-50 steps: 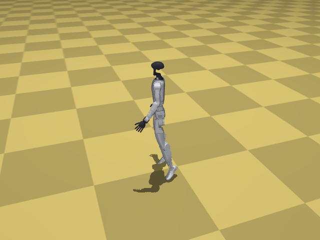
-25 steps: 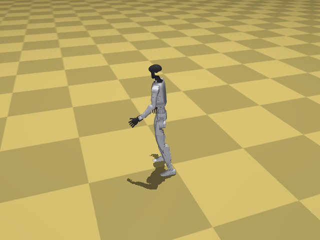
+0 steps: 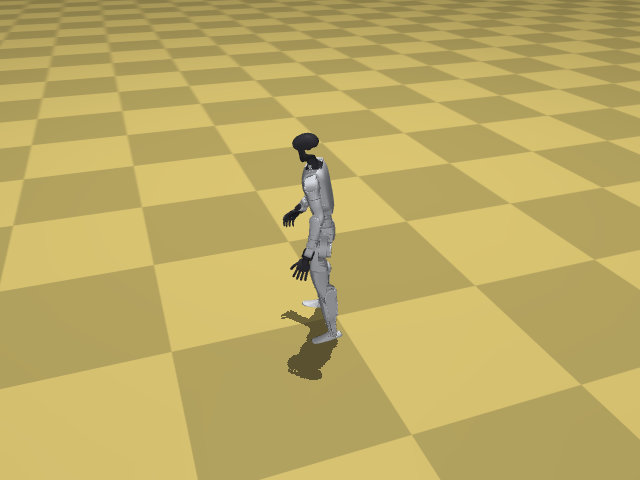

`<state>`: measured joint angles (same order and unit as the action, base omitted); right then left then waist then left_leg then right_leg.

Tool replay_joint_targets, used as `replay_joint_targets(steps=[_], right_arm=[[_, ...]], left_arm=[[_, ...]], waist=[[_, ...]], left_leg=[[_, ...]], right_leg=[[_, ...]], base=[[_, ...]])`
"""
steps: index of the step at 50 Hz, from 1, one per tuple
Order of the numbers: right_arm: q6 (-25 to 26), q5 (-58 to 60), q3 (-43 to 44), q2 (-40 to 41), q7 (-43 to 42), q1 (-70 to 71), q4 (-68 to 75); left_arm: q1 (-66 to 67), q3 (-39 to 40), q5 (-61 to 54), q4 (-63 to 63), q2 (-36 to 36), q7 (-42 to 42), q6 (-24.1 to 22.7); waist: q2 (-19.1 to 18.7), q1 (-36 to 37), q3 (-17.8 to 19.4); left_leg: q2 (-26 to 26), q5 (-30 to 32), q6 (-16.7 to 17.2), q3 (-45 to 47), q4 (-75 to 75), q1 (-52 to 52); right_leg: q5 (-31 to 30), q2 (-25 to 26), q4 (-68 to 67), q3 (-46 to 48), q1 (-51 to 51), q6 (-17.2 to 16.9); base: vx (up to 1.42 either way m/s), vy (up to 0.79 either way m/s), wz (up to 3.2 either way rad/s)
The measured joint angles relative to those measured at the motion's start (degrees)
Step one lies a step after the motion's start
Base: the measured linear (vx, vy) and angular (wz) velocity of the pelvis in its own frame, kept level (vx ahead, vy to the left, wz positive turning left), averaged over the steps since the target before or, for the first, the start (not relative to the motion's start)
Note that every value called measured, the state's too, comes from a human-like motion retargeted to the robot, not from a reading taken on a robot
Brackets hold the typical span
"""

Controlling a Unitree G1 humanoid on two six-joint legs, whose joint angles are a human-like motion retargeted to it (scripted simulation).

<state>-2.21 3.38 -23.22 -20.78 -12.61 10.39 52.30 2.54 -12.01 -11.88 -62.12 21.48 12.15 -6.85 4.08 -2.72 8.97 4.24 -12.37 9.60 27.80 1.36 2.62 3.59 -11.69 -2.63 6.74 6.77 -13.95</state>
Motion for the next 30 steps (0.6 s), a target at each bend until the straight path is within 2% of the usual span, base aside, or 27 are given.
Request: replay_joint_targets(steps=[5,8,15,22,30], right_arm=[[0.1,0.4,0.1,0.5,0.8,-1.7,1.3],[0.3,0.5,0.1,0.8,1.3,-2.6,3.1],[0.8,-0.1,0.7,1.1,1.7,-4.1,6.7],[0.7,-1.2,1.2,0.8,1.2,-4.7,7.7],[0.5,-2.7,1.8,0.6,1.3,-5.3,8.7]], left_arm=[[2.6,1.0,1.5,1.2,2.6,-1.0,-0.7],[2.6,1.8,1.6,1.5,3.5,-1.1,-0.8],[0.8,3.1,0.0,1.3,3.0,-0.9,-0.7],[-2.7,1.3,-0.2,1.1,0.8,-0.5,-0.5],[-8.3,-0.3,-1.1,1.5,-1.8,0.3,-0.5]], waist=[[1.7,1.9,-1.0],[2.6,3.2,-1.4],[3.7,4.2,-2.3],[3.3,2.5,-3.4],[2.2,-0.2,-5.5]], left_leg=[[-0.6,0.5,-0.1,0.1,-0.9,-0.1],[-0.5,0.7,0.0,0.3,-1.0,-0.3],[-0.1,0.5,-0.2,1.3,-0.6,-0.5],[0.5,0.0,-0.8,3.1,-1.1,-0.2],[1.5,-0.2,-2.2,4.5,-0.5,0.6]], right_leg=[[-7.4,-0.9,0.4,2.1,-0.1,-1.1],[-8.5,-0.5,1.0,1.2,-0.1,-1.1],[-5.7,0.1,1.6,-0.3,0.1,-1.1],[-0.5,0.3,1.4,1.2,0.3,-1.1],[1.9,0.7,0.9,1.7,0.2,-0.8]], base=[[0.00,-0.01,-0.01],[0.00,-0.06,-0.06],[0.00,-0.03,-0.09],[0.02,-0.07,-0.21],[0.08,-0.11,-0.18]])
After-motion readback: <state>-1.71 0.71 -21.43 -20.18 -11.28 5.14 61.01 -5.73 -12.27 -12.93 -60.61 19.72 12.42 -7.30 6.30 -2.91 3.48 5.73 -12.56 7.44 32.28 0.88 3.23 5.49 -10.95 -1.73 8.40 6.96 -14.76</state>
